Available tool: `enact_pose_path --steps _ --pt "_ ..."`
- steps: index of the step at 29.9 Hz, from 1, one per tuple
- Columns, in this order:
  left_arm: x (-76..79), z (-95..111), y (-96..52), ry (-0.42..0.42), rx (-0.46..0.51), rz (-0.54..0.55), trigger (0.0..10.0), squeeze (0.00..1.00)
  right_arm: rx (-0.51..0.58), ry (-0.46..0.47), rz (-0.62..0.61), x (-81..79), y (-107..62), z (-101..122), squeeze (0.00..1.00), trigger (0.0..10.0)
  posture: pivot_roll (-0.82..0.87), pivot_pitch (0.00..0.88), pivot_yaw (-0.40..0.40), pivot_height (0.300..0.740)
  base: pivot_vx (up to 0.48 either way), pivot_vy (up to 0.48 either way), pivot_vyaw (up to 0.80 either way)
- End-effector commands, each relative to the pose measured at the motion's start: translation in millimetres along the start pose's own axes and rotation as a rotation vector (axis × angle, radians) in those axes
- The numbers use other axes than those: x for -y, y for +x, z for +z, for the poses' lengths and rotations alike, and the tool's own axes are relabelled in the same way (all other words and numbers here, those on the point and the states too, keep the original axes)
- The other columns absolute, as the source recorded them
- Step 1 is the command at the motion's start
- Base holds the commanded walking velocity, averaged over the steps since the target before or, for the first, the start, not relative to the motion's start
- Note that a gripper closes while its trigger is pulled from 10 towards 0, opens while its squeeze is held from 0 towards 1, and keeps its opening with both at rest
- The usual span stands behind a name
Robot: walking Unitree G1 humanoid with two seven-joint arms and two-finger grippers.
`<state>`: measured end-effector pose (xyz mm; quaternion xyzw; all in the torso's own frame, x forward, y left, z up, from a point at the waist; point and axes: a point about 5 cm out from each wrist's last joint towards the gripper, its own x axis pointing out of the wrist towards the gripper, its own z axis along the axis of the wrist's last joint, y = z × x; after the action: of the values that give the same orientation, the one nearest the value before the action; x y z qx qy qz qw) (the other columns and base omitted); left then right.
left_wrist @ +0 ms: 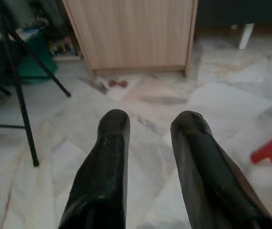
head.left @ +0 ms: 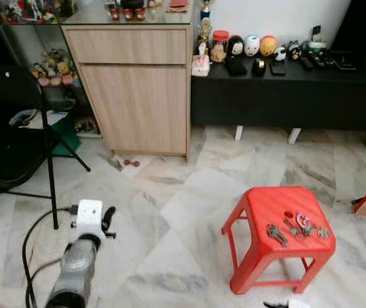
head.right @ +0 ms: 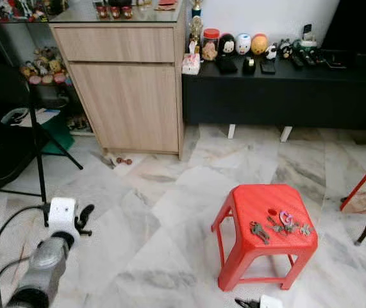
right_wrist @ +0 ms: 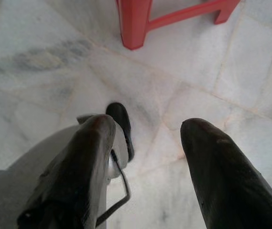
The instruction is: Hang keys on a hook
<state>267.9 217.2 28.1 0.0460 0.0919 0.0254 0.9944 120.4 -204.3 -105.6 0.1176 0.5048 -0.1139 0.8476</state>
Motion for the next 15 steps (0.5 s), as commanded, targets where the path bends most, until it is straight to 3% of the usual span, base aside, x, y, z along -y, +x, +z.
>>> enact_pose_path --steps 1,3,7,15 --pt "1.2 13.6 -4.5 -0.017 0.064 0.002 10.0 0.0 -0.007 -0.001 -0.011 5.4 -1.2 -2.7 0.0 10.0 0.05 0.0 -0.014 0.74 0.0 0.0 0.0" --pt "5.9 17.1 -13.6 -0.009 0.091 -0.016 10.0 0.0 -0.009 -0.005 -0.014 6.8 -1.5 -3.1 0.0 10.0 0.05 0.0 -0.025 0.74 0.0 0.0 0.0" --pt "21.4 20.7 -40.8 0.086 0.139 -0.119 10.0 0.0 -0.014 -0.016 -0.02 10.5 -2.3 -4.3 0.0 10.0 0.05 0.0 -0.038 0.74 0.0 0.0 0.0" --pt "27.4 29.6 -59.9 0.126 0.137 -0.186 10.0 0.0 -0.011 -0.006 -0.027 13.6 -3.0 -4.9 0.0 10.0 0.07 0.0 -0.049 0.74 0.0 0.0 0.0"
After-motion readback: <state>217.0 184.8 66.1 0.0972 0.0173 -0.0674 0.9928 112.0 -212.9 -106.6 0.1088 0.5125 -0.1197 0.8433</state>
